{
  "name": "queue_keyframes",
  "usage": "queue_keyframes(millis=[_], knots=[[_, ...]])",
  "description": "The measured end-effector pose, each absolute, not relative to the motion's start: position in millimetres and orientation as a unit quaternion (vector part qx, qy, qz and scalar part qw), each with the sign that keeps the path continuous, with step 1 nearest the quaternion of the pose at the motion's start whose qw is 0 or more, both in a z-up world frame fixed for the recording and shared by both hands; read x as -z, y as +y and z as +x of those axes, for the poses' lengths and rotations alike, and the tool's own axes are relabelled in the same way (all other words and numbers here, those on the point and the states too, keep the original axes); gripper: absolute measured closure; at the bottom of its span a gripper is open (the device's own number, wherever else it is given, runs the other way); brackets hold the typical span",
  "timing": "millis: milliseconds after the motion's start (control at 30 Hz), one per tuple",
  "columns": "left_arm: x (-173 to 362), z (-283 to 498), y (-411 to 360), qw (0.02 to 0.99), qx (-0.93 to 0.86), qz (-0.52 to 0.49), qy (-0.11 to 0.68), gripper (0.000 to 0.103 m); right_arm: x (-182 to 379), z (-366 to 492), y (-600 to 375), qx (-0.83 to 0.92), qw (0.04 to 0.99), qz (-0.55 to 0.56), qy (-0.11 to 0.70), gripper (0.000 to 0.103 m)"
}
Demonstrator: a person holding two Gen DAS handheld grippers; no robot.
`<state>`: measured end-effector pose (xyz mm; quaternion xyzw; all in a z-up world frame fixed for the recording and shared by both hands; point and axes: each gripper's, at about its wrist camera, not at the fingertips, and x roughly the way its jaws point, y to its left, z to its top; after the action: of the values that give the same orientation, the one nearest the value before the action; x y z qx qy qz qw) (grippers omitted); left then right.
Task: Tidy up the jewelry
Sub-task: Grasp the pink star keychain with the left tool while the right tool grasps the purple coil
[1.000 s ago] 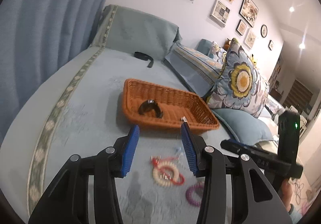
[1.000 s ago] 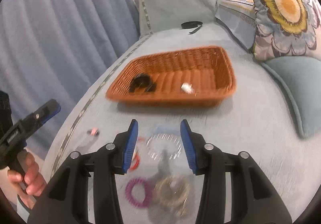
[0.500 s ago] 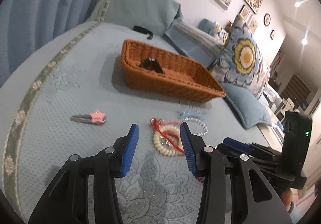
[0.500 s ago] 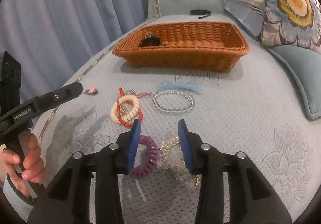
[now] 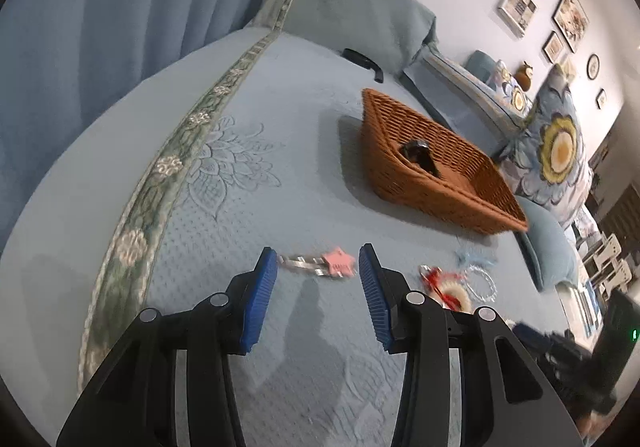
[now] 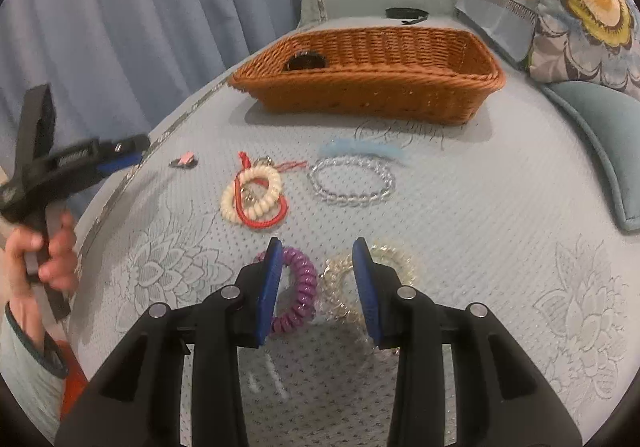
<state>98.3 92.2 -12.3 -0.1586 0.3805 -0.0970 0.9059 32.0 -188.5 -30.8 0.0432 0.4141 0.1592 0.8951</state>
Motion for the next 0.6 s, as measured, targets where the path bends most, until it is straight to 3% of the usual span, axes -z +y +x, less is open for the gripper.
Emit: queue_keyframes(millis=[367,600], knots=[[39.3,116.8,72.1,0.862,0.19,-0.145,0.446,0.063,36.9,36.1,-188.6,-0.173,0.883,0.053,0.433,0.07],[30.1,88.1,36.1,0.867,0.22,-0.039,0.447,0.063,35.7,35.3,-189.0,-0.178,0.883,0.049,0.432,0.07]])
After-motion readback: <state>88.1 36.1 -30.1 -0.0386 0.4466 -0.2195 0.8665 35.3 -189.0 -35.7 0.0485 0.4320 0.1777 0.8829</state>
